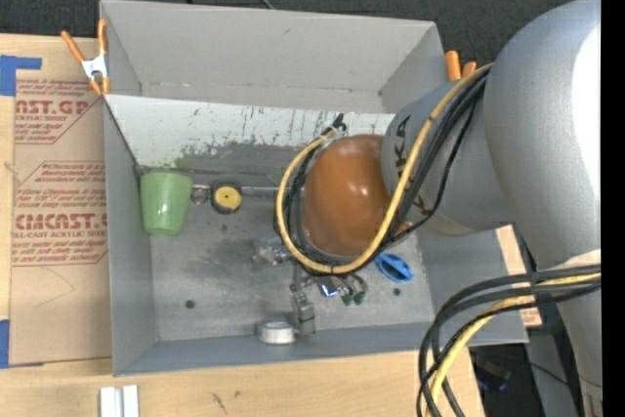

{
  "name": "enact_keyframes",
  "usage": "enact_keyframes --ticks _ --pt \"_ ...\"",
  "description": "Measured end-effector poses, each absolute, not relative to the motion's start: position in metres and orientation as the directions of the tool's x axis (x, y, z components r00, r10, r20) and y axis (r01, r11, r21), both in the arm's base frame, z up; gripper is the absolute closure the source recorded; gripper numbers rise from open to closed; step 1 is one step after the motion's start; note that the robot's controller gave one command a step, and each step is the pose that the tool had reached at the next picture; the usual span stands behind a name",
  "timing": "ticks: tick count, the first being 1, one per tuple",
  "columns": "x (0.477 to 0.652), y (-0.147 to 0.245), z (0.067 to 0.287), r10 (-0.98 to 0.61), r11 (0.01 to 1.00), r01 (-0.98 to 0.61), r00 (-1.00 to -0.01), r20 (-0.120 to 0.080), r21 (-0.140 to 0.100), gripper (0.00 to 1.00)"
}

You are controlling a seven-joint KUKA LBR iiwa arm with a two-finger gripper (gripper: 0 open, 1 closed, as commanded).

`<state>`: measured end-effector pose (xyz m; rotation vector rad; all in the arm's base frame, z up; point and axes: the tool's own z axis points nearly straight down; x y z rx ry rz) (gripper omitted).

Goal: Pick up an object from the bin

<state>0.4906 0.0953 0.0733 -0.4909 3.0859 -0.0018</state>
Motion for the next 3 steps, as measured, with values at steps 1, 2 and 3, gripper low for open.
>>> enact_keyframes --ticks 1,2,3 --pt "0.486 0.155 0.075 -0.302 0.953 -0.302 -0.953 -0.026 -0.002 0.0" --pt "0.488 0.204 0.074 -0.44 0.898 -0.44 -0.898 -0.021 -0.005 0.0" --pt "0.497 0.189 0.124 -0.365 0.931 -0.365 -0.931 -0.006 0.0 0.0"
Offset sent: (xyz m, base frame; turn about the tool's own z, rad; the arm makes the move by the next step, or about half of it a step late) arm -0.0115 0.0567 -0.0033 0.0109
